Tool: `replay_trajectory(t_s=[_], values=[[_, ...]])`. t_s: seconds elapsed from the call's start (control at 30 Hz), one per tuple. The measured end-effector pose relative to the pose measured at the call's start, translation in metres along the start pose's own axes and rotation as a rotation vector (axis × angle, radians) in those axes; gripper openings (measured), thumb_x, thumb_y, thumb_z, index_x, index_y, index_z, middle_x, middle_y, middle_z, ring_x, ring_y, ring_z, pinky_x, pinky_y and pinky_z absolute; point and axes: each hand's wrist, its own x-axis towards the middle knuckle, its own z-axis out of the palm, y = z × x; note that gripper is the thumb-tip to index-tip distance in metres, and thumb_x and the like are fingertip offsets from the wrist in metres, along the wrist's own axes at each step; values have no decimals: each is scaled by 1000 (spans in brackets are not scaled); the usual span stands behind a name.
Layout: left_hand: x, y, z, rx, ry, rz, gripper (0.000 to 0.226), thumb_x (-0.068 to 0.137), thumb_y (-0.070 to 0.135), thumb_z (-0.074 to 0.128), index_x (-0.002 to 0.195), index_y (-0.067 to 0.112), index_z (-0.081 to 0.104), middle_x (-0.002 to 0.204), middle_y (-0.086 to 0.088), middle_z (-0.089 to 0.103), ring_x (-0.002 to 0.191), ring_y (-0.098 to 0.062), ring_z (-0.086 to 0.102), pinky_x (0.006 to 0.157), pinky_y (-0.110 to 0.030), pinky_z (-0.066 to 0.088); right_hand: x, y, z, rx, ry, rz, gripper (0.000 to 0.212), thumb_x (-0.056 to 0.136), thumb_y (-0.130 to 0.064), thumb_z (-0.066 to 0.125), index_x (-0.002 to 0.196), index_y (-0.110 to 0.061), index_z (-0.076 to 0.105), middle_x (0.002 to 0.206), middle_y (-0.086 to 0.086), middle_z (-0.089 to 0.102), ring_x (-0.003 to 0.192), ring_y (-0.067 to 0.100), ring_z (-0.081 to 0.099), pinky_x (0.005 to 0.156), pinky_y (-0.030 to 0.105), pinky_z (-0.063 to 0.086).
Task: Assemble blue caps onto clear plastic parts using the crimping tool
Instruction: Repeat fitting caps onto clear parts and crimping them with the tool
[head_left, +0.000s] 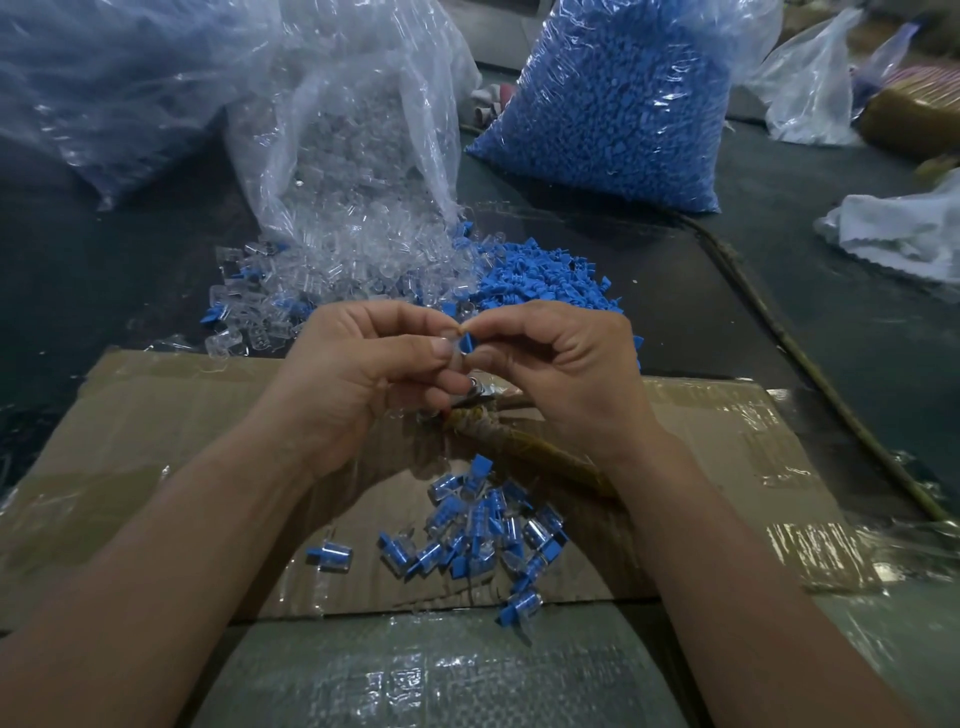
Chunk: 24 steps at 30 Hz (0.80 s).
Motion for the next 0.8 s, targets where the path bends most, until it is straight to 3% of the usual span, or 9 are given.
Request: replay_trajectory(t_s=[0.3,0.63,0.8], values=[[-1,0,1,-10,22,-5,18,54,5,64,72,4,63,57,-10,66,49,-16,65,43,-16,49,0,0,-1,-23,-10,9,29,74,-4,69,101,-14,64,86,-8,65,81,4,64,75,17,52],[0,0,4,38,61,-23,17,53,7,66,70,4,61,55,-9,65,43,-14,62,40,-16,47,0,0,0,-130,-30,-38,20,74,-4,70,94,-3,71,85,-4,65,80,9,64,74,19,53],[0,-1,3,62,66,-8,15,55,7,65,69,4,61,54,-8,65,43,-13,61,40,-15,47,1,0,1,-143,-40,-31,21,73,-8,71,94,-6,71,84,-6,65,79,9,65,73,22,54]])
